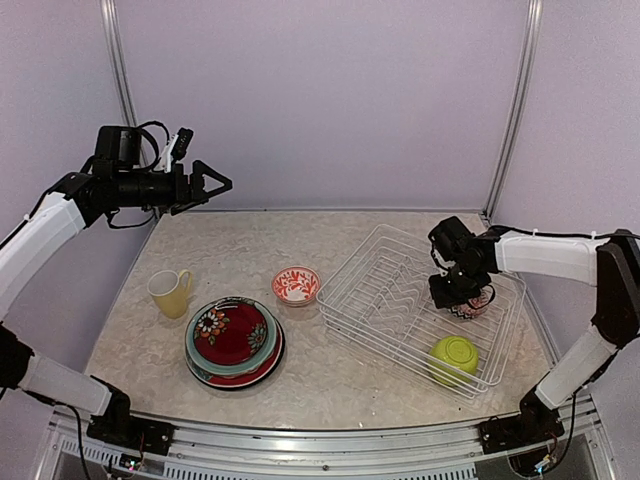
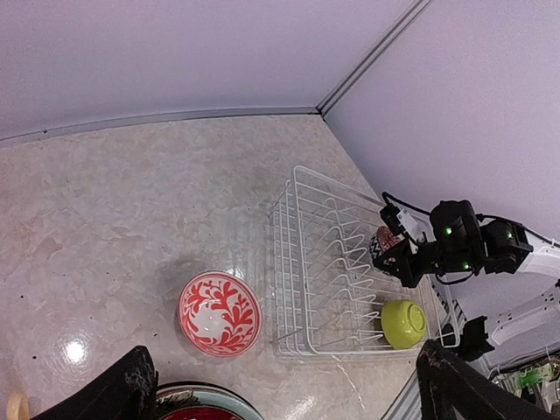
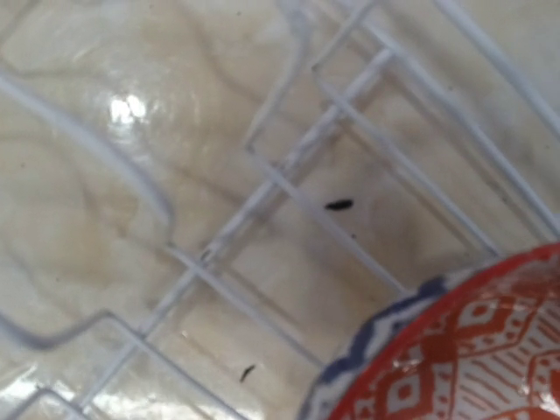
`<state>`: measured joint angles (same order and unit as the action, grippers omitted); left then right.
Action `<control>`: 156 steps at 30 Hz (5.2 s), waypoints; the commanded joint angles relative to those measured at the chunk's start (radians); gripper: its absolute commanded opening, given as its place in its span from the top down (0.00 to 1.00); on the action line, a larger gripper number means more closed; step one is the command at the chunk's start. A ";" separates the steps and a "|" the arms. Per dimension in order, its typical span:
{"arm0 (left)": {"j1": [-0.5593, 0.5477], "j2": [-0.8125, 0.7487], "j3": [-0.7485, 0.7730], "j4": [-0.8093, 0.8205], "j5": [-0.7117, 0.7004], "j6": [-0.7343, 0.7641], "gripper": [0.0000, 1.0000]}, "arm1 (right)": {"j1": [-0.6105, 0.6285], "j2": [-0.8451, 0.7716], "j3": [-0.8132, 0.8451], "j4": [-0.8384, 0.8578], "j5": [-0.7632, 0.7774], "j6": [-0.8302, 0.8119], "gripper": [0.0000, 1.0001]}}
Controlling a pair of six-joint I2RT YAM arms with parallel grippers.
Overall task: Unload the mixed dishes from the dish rack
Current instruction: Grab the bowl from the dish rack, then place the bowl in the bowl, then move the bowl to the dish rack.
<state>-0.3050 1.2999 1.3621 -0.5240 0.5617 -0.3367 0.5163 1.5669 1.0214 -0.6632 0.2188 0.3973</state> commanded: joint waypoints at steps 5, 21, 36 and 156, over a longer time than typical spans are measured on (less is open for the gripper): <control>-0.007 0.009 0.025 -0.011 0.018 -0.007 0.01 | 0.024 -0.092 -0.012 -0.029 0.057 0.055 1.00; -0.026 -0.039 0.020 -0.009 -0.001 -0.001 0.01 | 0.214 0.029 0.482 -0.124 0.259 0.027 1.00; -0.024 -0.070 0.011 0.002 -0.032 -0.005 0.01 | 0.410 0.614 1.185 -0.086 0.172 -0.231 1.00; 0.015 0.018 0.007 0.004 -0.009 -0.040 0.01 | 0.213 -0.340 -0.234 -0.323 0.103 0.429 0.82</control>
<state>-0.2871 1.3098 1.3563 -0.5053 0.5438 -0.3851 0.7444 1.1816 0.8066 -1.0199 0.3065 0.8566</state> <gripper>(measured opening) 0.990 0.209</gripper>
